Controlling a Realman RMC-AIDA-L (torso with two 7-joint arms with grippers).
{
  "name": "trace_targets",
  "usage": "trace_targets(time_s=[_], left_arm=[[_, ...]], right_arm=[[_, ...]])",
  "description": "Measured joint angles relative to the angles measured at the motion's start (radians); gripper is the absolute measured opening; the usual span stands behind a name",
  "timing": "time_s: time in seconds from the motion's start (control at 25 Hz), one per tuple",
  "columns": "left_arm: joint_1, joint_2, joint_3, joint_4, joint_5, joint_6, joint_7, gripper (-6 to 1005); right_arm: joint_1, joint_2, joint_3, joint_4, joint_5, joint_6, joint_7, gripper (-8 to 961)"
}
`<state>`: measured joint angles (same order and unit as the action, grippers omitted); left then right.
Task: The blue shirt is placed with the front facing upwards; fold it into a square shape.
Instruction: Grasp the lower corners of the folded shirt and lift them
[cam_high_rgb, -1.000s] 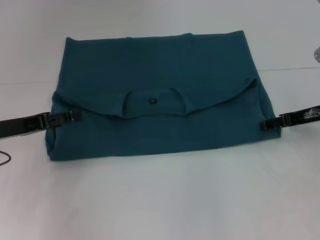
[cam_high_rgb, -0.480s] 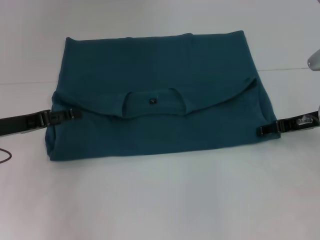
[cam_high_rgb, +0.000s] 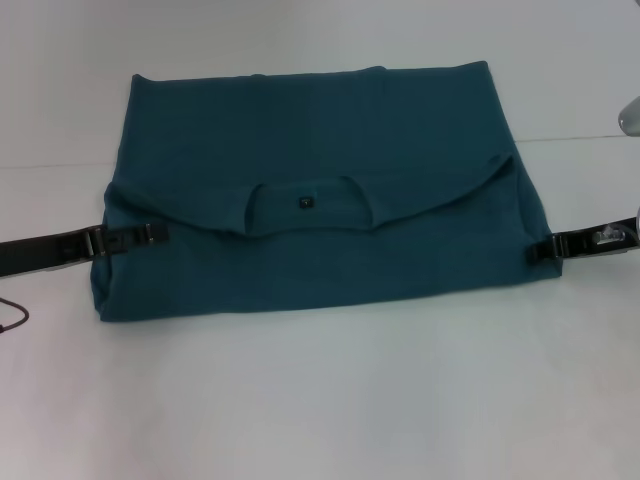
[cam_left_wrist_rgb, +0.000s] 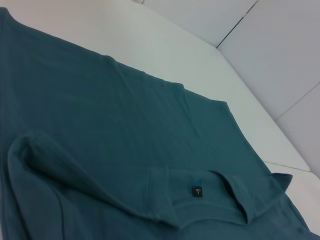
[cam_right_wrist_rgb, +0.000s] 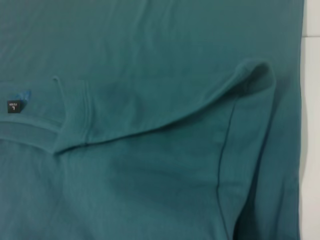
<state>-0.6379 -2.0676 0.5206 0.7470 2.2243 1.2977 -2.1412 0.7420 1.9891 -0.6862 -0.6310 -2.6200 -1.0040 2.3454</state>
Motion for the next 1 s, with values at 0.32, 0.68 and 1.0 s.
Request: trace_targets(time_s=[0.32,0.68,1.0], left_arm=[[0.008,-0.002,-0.001,0.000,-0.001,0.000,0.003,889],[0.009,-0.011,0.001,0.000,-0.002,-0.014,0.018,888],[0.018,-0.009,0.044,0.045,0.047,0.008,0.035,887]], right_arm=[[0.003,0.001,-0.008,-0.001,0.000,0.000,0.000,276],[-0.005,0.001,-0.009,-0.012,-0.001,-0.005,0.000,26],[-0.015,-0.001,-0.009,-0.020,-0.003,0.001,-0.010,26]])
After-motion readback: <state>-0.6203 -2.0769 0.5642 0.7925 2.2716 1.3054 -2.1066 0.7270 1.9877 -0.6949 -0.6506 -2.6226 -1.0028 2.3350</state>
